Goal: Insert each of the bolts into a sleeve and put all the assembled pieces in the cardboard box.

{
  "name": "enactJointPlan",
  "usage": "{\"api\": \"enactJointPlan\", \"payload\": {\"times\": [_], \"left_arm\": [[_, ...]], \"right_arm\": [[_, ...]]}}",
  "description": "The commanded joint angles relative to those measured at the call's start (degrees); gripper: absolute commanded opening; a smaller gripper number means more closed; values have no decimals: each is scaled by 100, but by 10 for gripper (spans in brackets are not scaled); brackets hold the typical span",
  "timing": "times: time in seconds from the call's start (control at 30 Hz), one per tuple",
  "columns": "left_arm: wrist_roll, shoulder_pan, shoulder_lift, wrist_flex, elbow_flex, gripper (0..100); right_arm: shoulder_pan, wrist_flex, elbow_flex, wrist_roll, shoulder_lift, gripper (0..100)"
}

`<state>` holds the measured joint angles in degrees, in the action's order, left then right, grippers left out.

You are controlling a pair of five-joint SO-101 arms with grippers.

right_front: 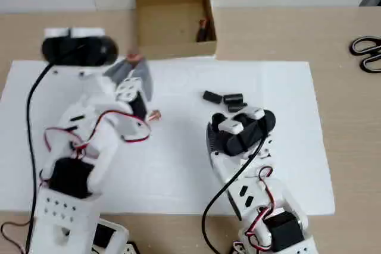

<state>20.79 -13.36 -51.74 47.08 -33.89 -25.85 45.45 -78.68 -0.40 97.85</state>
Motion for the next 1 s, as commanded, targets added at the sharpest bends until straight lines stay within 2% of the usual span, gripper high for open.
{"api": "enactJointPlan", "payload": {"times": [0.0, 0.17, 0.33, 0.53, 0.97], "left_arm": [[88, -325, 404, -316, 488, 6], [79, -1055, 765, -897, 119, 6], [79, -1433, 853, -1565, -488, 6], [79, -1653, 835, -1591, -681, 6], [79, -1547, 255, -1451, -620, 6]], "right_arm": [[-57, -286, -35, -88, 66, 6], [-127, -400, -18, -686, 66, 6], [-769, -382, -62, -738, 66, 6], [-804, -374, -70, -738, 66, 6], [-796, -418, -237, -738, 84, 6]]}}
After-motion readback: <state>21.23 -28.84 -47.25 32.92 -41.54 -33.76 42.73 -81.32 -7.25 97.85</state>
